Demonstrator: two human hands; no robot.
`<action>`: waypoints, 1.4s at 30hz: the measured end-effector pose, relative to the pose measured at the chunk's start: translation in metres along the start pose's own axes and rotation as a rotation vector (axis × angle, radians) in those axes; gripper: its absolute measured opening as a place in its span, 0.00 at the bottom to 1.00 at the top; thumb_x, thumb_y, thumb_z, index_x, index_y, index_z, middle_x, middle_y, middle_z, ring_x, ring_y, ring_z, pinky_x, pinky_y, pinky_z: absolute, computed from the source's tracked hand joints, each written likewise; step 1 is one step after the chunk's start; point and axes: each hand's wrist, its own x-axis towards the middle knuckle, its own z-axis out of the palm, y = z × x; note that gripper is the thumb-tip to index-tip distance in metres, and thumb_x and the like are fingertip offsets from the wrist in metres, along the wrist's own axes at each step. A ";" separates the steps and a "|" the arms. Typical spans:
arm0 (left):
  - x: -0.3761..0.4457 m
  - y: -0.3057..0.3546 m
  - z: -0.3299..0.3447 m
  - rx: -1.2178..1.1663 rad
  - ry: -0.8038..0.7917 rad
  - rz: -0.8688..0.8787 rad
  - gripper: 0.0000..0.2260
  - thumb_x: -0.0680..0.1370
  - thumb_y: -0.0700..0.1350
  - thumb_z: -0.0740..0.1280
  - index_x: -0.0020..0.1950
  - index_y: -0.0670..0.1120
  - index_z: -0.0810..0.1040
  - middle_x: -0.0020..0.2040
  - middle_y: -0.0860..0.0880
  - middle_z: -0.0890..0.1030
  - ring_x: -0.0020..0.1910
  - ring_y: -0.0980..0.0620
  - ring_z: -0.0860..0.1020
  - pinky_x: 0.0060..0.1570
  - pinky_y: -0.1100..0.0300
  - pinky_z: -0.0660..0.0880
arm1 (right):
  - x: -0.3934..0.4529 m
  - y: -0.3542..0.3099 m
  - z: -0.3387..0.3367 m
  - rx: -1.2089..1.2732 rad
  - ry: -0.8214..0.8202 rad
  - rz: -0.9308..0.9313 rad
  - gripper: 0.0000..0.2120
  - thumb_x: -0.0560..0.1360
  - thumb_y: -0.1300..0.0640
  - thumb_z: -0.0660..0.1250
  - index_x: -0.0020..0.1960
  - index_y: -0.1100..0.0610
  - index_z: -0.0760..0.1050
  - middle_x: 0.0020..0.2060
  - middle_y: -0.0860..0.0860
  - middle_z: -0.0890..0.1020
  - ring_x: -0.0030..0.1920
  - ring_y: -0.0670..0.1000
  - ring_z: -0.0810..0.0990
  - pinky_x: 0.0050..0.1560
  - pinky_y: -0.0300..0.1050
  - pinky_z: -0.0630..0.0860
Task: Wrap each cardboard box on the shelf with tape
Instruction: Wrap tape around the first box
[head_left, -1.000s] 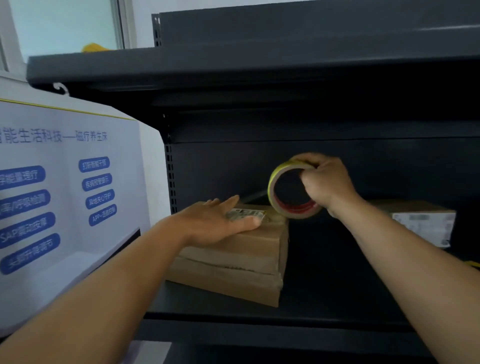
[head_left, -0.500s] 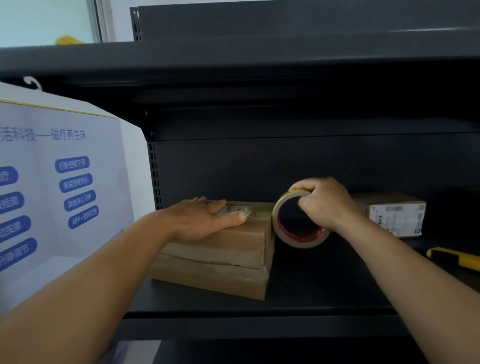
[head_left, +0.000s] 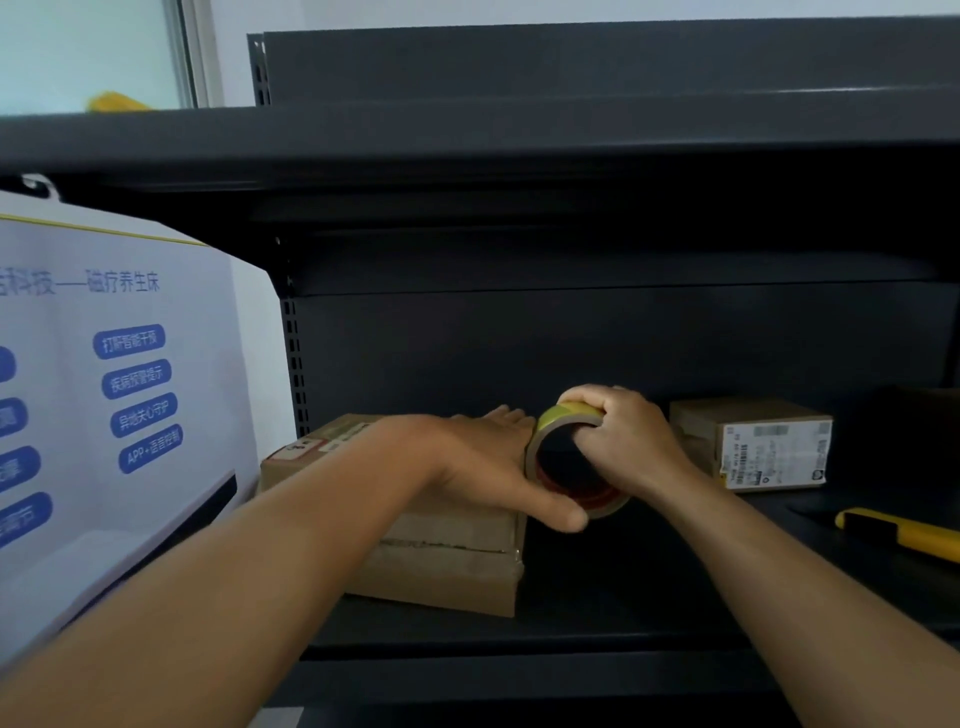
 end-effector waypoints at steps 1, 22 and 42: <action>0.001 0.002 0.000 -0.001 0.004 -0.003 0.42 0.74 0.64 0.62 0.78 0.52 0.41 0.79 0.50 0.43 0.77 0.51 0.39 0.75 0.49 0.43 | 0.000 0.001 0.000 0.031 -0.014 -0.010 0.15 0.71 0.60 0.65 0.53 0.44 0.77 0.49 0.47 0.78 0.47 0.47 0.77 0.39 0.38 0.70; 0.018 -0.008 -0.001 -0.081 -0.011 -0.158 0.45 0.69 0.75 0.53 0.79 0.51 0.48 0.79 0.51 0.48 0.77 0.50 0.49 0.74 0.50 0.53 | 0.003 0.028 0.004 -0.135 -0.187 -0.015 0.12 0.71 0.62 0.62 0.46 0.46 0.78 0.41 0.47 0.82 0.42 0.48 0.80 0.44 0.50 0.80; 0.103 0.002 -0.015 -0.500 0.225 0.036 0.10 0.79 0.45 0.63 0.55 0.54 0.82 0.39 0.56 0.83 0.43 0.60 0.79 0.45 0.65 0.71 | 0.007 0.072 -0.009 0.013 -0.132 -0.018 0.15 0.68 0.48 0.74 0.51 0.50 0.74 0.45 0.47 0.79 0.44 0.44 0.78 0.43 0.39 0.75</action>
